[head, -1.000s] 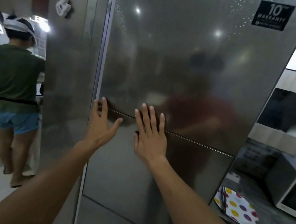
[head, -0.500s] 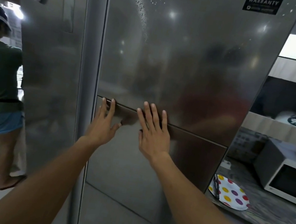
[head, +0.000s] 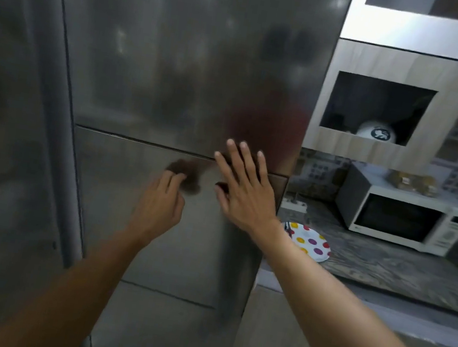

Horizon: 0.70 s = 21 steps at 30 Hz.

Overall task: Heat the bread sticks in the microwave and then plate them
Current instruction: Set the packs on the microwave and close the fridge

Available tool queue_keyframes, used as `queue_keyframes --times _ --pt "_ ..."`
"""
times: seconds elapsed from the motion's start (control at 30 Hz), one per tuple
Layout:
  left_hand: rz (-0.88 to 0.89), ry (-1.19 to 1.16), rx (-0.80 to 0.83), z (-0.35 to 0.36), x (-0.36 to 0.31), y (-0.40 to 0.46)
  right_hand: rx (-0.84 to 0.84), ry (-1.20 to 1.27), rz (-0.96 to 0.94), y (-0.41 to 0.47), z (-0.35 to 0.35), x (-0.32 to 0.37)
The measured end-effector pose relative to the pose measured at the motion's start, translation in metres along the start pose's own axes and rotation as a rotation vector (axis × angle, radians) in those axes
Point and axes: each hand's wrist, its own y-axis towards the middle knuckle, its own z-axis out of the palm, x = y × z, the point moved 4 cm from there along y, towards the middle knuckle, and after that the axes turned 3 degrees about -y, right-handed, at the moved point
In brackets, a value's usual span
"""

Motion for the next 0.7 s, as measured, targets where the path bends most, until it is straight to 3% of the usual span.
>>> queue_keyframes --times 0.17,0.33,0.7 --pt "0.292 -0.134 0.025 0.048 -0.113 0.015 0.005 -0.125 0.06 -0.053 -0.02 -0.092" --pt "0.539 -0.238 0.01 0.088 -0.217 0.025 0.122 -0.156 0.281 -0.119 -0.03 -0.188" --pt "0.365 -0.205 0.39 0.222 -0.384 0.077 0.373 -0.158 0.563 -0.277 -0.032 -0.351"
